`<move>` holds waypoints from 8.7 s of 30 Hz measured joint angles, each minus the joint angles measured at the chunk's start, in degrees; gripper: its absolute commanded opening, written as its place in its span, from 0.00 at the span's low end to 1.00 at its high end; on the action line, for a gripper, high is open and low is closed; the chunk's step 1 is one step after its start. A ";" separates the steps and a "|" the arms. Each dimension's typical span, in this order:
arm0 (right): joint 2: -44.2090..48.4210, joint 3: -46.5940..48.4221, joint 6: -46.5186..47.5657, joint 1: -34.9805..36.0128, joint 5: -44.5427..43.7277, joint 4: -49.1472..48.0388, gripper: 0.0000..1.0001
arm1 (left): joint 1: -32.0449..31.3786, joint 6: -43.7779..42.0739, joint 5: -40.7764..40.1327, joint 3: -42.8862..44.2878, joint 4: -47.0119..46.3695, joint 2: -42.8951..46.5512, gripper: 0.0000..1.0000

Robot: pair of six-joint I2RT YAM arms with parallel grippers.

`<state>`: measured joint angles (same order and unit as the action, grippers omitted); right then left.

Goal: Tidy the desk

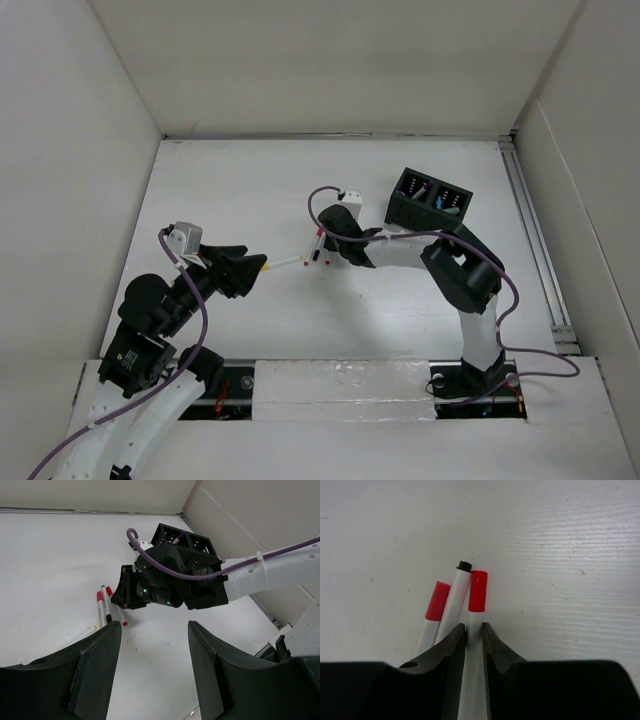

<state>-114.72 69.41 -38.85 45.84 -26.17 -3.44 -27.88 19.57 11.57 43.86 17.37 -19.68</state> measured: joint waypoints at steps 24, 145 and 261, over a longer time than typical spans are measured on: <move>9.29 -10.16 -5.60 0.00 -3.37 5.90 0.33 | 0.00 -0.02 0.48 0.00 0.00 0.00 0.52; 24.52 1.07 10.95 -25.33 -21.03 -7.34 0.00 | 0.00 -0.04 0.90 0.00 -0.44 0.39 0.52; -0.31 5.99 3.06 -1.88 2.58 15.17 0.33 | 0.00 -0.15 1.55 -0.02 -0.85 0.07 0.52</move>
<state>-115.02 75.40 -35.79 43.97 -23.59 11.73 -27.88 19.42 13.13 43.83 16.51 -19.62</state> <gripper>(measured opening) 0.324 0.520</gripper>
